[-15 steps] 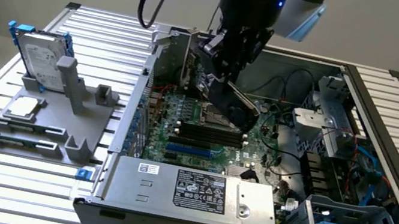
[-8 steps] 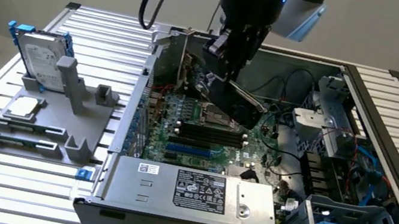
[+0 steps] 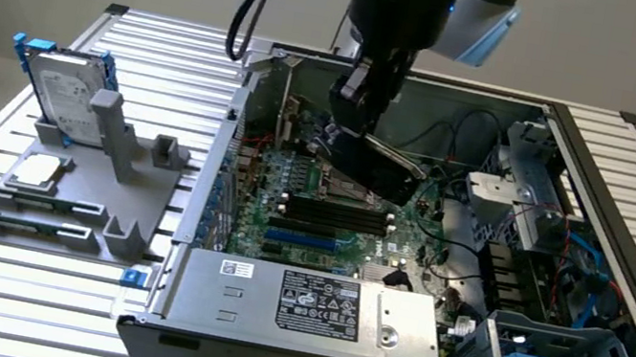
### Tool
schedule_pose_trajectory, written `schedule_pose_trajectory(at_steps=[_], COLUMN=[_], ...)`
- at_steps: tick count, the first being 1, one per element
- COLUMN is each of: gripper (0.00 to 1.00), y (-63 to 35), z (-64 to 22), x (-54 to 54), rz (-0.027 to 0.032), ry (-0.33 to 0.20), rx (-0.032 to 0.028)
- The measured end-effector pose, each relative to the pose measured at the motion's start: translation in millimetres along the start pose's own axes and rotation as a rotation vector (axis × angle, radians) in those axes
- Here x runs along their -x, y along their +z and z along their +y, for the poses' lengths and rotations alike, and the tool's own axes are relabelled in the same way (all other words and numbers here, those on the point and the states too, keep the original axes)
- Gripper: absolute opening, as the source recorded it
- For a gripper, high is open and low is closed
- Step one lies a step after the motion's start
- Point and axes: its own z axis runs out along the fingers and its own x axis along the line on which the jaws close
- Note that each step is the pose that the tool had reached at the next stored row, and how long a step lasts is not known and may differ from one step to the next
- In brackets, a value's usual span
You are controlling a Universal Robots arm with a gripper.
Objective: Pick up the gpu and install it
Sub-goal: 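Insert the gpu into the slot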
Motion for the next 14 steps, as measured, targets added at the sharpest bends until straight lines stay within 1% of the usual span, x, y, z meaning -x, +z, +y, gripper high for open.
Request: schedule_pose_trajectory(at_steps=[14], gripper=[0.26], y=[14.3], z=[-0.1], x=[0.2], rz=[0.0016], ry=[-0.255], rx=[-0.0043])
